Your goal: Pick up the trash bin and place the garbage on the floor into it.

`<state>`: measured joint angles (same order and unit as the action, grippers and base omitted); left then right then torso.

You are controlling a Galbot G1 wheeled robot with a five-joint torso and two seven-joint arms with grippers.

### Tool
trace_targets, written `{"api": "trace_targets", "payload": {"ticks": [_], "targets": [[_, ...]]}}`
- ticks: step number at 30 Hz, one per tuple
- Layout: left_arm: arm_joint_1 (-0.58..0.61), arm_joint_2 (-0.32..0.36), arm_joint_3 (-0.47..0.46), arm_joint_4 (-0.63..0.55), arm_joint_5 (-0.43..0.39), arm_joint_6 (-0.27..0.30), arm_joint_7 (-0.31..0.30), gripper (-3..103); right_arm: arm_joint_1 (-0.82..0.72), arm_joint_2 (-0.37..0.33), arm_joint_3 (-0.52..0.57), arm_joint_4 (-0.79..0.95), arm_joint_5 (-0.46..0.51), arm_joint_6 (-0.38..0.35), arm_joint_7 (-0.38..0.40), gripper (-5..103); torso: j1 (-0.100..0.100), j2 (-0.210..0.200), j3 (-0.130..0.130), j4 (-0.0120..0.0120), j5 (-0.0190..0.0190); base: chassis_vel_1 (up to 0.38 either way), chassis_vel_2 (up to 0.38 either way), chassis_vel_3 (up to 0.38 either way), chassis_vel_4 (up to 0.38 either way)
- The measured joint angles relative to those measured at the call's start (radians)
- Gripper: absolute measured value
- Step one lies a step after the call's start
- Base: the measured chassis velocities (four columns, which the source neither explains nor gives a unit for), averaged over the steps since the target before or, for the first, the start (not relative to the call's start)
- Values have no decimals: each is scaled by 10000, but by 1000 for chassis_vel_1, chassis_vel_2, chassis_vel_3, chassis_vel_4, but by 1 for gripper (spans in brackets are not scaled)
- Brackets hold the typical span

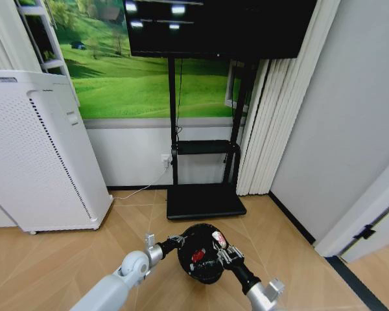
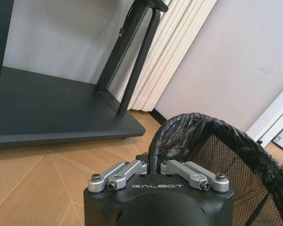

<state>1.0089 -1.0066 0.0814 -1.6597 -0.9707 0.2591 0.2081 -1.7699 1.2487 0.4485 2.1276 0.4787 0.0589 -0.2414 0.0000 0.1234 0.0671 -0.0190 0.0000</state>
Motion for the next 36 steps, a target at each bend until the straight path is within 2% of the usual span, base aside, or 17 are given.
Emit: {"api": "trace_targets", "payload": {"ticks": [6,9,14,17,19,21,22,23,24,25,26,28,29,31,32,35,36], "targets": [[110,-301,-102,-97,-26,2,-221,7,-198,63,-26,3,-10,-31,-55,65,0,0,0,-1,0,0,0,0,0],[166,-306,-135,-127,-17,6,-268,7,-224,73,-7,12,-7,-37,-47,70,0,0,0,-1,0,0,0,0,0],[661,-56,-912,-639,-70,63,-969,7,-178,177,68,87,252,-180,666,91,0,0,0,-1,-3,0,0,0,0],[1004,120,-1448,-1028,-104,178,-1209,7,-70,240,127,85,309,-245,1213,96,0,0,0,1,-1,0,0,0,0],[1872,397,-2639,-1904,-424,656,-1931,7,131,318,304,76,441,-461,2189,100,0,0,0,4,0,0,0,0,0],[2184,448,-3089,-2137,-551,761,-2178,7,188,320,360,79,522,-513,2441,100,0,0,1,1,-2,0,0,0,0],[2843,502,-4051,-2548,-772,893,-2621,7,266,317,486,94,665,-618,2829,100,0,0,-1,3,-1,0,0,0,0],[3196,501,-4534,-2747,-887,942,-2857,7,305,312,549,110,705,-683,3000,100,0,0,-1,1,2,0,0,0,0],[3196,501,-4534,-2747,-887,942,-2857,7,305,312,549,110,705,-683,3000,100,0,0,-1,1,2,0,0,0,0],[4052,406,-5737,-3188,-1132,1027,-3387,7,480,273,770,144,796,-993,3400,100,0,0,0,4,-3,0,0,0,0],[4052,406,-5737,-3188,-1132,1027,-3387,7,480,273,770,144,796,-993,3400,100,0,0,0,4,-3,0,0,0,0],[5062,35,-7692,-3662,-1272,1020,-3907,7,699,259,978,195,900,-1356,3760,100,-1,0,0,3,0,0,0,0,0],[5062,35,-7692,-3662,-1272,1020,-3907,7,699,259,978,195,900,-1356,3760,100,-1,0,0,3,0,0,0,0,0],[5860,-437,-9101,-3838,-1494,962,-4180,7,807,311,1053,201,981,-1476,3961,100,0,1,-1,1,1,0,0,0,0],[5860,-437,-9101,-3838,-1494,962,-4180,7,807,311,1053,201,981,-1476,3961,100,0,1,-1,1,1,0,0,0,0],[7318,-1195,-10877,-3922,-1368,752,-4191,7,818,389,1168,276,1028,-1542,4116,100,0,1,0,3,-3,0,0,0,0],[7318,-1195,-10877,-3922,-1368,752,-4191,7,818,389,1168,276,1028,-1542,4116,100,0,1,0,3,-3,0,0,0,0]]}}
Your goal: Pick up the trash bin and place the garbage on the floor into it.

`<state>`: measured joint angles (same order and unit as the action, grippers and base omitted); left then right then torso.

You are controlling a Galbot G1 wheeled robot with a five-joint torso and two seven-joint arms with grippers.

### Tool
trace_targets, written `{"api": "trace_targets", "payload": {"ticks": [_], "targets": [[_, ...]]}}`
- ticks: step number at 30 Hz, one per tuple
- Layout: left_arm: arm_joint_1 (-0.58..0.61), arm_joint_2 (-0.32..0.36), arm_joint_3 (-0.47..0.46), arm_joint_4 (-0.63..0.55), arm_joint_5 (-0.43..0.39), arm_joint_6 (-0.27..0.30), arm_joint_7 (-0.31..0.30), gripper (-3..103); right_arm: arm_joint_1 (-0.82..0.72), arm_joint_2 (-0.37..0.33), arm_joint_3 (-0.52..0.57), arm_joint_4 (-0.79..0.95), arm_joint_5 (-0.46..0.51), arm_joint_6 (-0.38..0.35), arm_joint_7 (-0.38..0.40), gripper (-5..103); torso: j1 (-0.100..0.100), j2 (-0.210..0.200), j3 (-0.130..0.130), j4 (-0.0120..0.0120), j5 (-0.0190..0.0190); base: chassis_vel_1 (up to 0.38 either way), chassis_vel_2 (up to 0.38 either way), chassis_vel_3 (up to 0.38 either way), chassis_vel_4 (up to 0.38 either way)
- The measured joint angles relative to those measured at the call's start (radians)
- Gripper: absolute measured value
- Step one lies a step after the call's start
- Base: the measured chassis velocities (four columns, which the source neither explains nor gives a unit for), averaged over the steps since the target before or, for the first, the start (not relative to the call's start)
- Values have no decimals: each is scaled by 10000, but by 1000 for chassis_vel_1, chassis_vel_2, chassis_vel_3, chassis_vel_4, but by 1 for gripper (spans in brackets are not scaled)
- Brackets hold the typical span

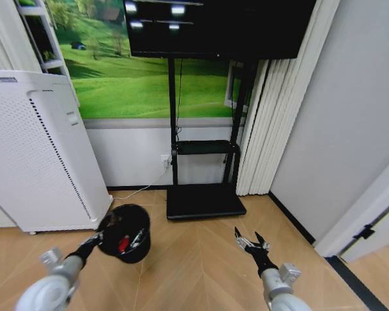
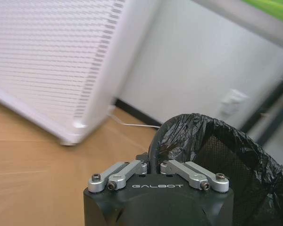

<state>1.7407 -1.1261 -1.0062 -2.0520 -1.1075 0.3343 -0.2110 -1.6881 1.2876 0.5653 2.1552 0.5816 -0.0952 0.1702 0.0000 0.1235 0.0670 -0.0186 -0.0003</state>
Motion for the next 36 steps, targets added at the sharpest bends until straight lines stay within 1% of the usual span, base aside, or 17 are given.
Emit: {"api": "trace_targets", "payload": {"ticks": [2,4,5,6,7,8,9,11,13,16,18,21,28,29,31,34,36], "targets": [[672,-417,-961,76,246,-296,79,7,58,77,80,83,-97,-3,7,100,0,0,-1,-3,0,0,0,0,0],[865,-524,-1182,76,221,-344,108,7,100,95,86,114,-107,-6,14,100,0,0,-1,-5,4,0,0,0,0],[1517,-842,-1777,75,46,-482,369,7,241,146,88,232,-107,-48,41,100,0,-1,0,6,1,0,0,0,0],[1517,-842,-1777,75,46,-482,369,7,241,146,88,232,-107,-48,41,100,0,-1,0,6,1,0,0,0,0],[1771,-949,-1961,75,-29,-541,551,7,261,171,93,286,-107,-51,49,100,0,0,0,4,0,0,0,0,0],[2157,-1157,-2260,105,-152,-668,913,7,314,184,95,361,-101,-79,67,100,0,-1,0,-7,3,0,0,0,0],[2157,-1157,-2260,105,-152,-668,913,7,314,184,95,361,-101,-79,67,100,0,-1,0,-7,3,0,0,0,0],[2727,-1418,-2664,315,-367,-855,1496,7,392,167,78,457,-84,-108,106,100,-1,0,0,-3,1,0,0,0,0],[2925,-1497,-2813,536,-412,-979,1672,7,408,173,70,482,-78,-114,125,100,0,0,0,1,5,23,15,-29,-22],[2981,-1513,-2870,705,-418,-1041,1732,7,408,187,62,482,-77,-114,129,100,0,0,0,1,6,73,36,-58,-55],[2910,-1505,-2926,1198,-397,-1078,1841,7,429,230,26,499,-81,-114,133,100,0,0,0,0,0,105,108,-103,-89],[2760,-1469,-2940,1459,-355,-1074,1925,7,494,285,12,512,-92,-109,133,100,0,0,1,-3,3,148,131,-151,-143],[2490,-1491,-2765,1772,-127,-929,1981,7,535,348,11,487,-95,-59,242,100,-1,-2,0,-3,-2,203,216,-207,-223],[2424,-1492,-2718,1900,-48,-914,1970,7,560,342,11,461,-88,-40,255,100,0,-3,2,-2,7,254,255,-239,-239],[2349,-1490,-2677,2050,43,-913,1937,7,582,335,4,439,-82,-9,256,100,0,-3,2,-3,8,254,254,-250,-239],[2255,-1473,-2523,2368,164,-882,1879,7,657,322,-61,415,-50,87,308,100,-1,-3,2,0,-8,251,249,-239,-235],[2236,-1480,-2408,2524,270,-879,1874,7,682,314,-93,391,-36,125,327,100,-1,-3,0,-5,5,160,162,-168,-145]]}}
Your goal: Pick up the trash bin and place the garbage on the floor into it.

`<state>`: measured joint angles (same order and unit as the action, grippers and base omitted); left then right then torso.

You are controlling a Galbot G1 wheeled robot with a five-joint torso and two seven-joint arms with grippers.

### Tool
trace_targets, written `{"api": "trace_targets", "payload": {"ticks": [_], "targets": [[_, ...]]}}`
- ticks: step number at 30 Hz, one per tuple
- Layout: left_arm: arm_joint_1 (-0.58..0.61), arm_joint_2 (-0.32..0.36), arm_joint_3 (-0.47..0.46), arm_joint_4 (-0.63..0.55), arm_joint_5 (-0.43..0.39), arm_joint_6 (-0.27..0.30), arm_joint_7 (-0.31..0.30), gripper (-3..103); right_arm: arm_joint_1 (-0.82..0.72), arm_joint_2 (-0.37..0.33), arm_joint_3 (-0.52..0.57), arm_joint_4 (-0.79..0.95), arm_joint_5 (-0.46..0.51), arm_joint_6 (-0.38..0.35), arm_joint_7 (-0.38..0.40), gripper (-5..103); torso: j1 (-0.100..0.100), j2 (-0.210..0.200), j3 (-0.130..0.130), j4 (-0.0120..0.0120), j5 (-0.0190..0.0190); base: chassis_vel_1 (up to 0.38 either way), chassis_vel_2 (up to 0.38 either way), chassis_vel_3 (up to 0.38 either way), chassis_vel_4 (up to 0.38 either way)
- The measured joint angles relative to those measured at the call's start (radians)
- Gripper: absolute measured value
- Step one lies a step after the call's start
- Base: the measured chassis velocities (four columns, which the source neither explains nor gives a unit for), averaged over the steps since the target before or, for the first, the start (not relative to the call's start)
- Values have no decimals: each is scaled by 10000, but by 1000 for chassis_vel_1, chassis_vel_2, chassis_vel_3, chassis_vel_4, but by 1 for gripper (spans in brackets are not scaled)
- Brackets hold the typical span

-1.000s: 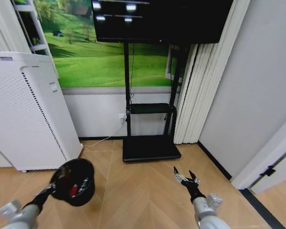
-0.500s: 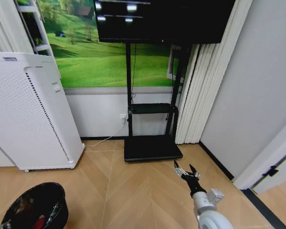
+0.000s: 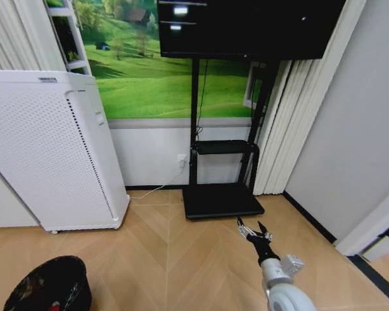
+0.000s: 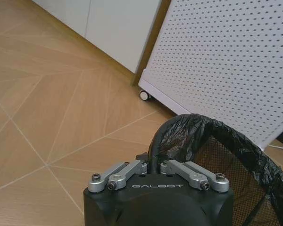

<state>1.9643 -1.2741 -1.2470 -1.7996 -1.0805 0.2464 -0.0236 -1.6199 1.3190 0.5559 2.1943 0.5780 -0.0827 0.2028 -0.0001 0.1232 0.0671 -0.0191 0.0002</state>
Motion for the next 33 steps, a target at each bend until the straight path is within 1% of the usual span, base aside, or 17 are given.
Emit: {"api": "trace_targets", "payload": {"ticks": [2,4,5,8,9,12,13,15,18,27,30,33], "targets": [[-8,-32,60,59,50,-4,7,7,-2,-2,-15,-5,0,32,-3,100,0,0,1,0,-2,131,103,-108,-145],[-51,-180,158,107,120,-3,43,7,-40,-8,-38,-15,-16,124,-34,100,0,0,1,11,-5,22,10,39,-42],[-56,-239,200,95,148,-8,107,7,-69,-11,-47,-28,-46,166,-65,100,1,0,2,9,0,-40,44,70,40],[-62,-289,264,53,195,-8,210,7,-97,-12,-58,-40,-75,190,-126,100,0,0,2,6,2,-40,-1,82,40],[-79,-312,345,22,249,-8,292,7,-124,-11,-77,-45,-113,205,-189,100,0,0,1,-1,0,-95,-45,47,49],[-121,-386,554,45,568,-17,349,7,-165,6,-137,-46,-154,230,-264,100,1,0,1,-4,3,-45,-30,7,14],[-118,-455,684,90,722,-31,365,7,-200,23,-168,-63,-155,270,-299,100,1,0,1,-2,-1,0,0,0,0],[-93,-545,798,109,809,-32,365,7,-235,25,-177,-94,-162,301,-333,100,1,0,1,2,-5,0,0,0,0],[-30,-664,929,102,845,-32,365,7,-232,15,-181,-137,-162,325,-379,100,0,0,1,6,0,0,0,0,0],[56,-781,1068,16,1048,-44,356,7,-121,17,-279,-209,-155,376,-486,100,1,1,1,2,0,0,0,0,0],[28,-855,1220,149,1368,-110,160,7,-148,25,-282,-298,-275,499,-650,100,1,0,1,3,-3,0,0,0,0],[31,-929,1277,157,1540,-111,143,7,-176,23,-284,-331,-375,545,-769,100,1,1,1,1,2,0,0,0,0]]}}
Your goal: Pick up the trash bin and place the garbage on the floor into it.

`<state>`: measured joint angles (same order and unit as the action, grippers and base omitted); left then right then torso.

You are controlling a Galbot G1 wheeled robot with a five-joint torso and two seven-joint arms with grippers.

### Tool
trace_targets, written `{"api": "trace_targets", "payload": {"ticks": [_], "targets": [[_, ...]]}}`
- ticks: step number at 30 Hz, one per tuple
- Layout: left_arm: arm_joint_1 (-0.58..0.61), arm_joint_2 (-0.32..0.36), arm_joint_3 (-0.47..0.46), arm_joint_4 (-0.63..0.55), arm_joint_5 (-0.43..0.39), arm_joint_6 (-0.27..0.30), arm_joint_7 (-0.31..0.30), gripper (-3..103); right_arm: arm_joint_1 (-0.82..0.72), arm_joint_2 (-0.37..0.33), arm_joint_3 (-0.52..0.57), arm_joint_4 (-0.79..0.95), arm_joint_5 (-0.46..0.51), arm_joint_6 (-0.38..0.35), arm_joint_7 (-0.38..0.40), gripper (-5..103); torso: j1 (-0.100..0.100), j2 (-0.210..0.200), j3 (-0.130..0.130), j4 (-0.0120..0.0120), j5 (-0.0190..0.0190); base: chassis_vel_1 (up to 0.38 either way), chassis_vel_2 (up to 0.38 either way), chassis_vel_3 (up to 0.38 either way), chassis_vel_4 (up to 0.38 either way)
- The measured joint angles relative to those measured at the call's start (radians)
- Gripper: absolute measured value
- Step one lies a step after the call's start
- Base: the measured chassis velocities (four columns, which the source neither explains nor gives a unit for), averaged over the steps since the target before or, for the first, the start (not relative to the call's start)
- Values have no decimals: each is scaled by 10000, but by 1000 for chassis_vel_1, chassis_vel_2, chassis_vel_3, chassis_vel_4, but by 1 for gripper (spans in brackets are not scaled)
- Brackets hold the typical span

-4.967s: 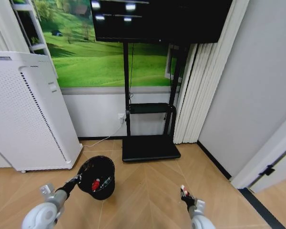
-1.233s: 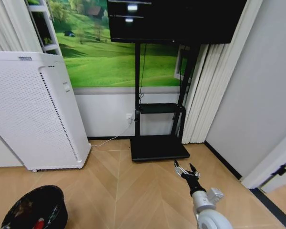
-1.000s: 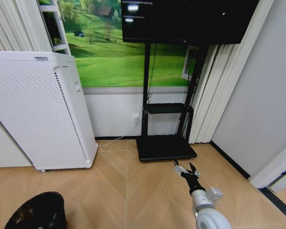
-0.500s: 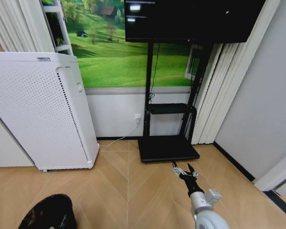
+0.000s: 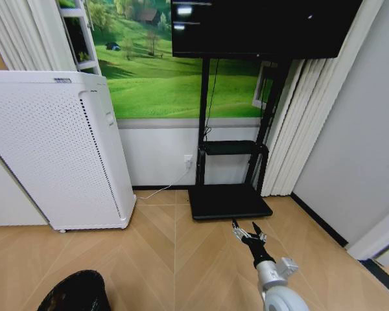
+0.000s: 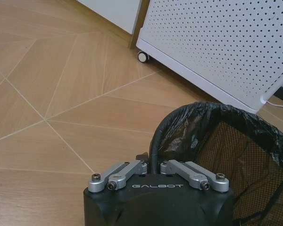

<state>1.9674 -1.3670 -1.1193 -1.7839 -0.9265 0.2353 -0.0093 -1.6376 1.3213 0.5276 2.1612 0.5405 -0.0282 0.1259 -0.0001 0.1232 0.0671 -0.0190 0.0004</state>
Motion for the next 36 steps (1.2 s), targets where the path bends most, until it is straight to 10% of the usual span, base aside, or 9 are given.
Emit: {"api": "trace_targets", "payload": {"ticks": [3,16,27,36], "targets": [[25,-40,16,-46,127,24,-10,4,-8,-1,-16,-17,-44,3,-57,100,0,0,0,1,-1,0,0,0,0],[671,-186,-318,-837,499,86,34,51,281,-12,-176,-270,-70,-79,-75,100,0,1,0,0,-5,0,0,0,0],[655,-408,-1588,-2347,2492,-2260,816,94,-90,102,-10,-244,-351,-81,-35,100,0,0,0,2,-2,0,0,0,0],[285,-177,-1606,-4350,3869,-2522,977,100,-1206,254,279,597,-1674,-14,97,100,1,1,0,0,-4,0,0,0,0]]}}
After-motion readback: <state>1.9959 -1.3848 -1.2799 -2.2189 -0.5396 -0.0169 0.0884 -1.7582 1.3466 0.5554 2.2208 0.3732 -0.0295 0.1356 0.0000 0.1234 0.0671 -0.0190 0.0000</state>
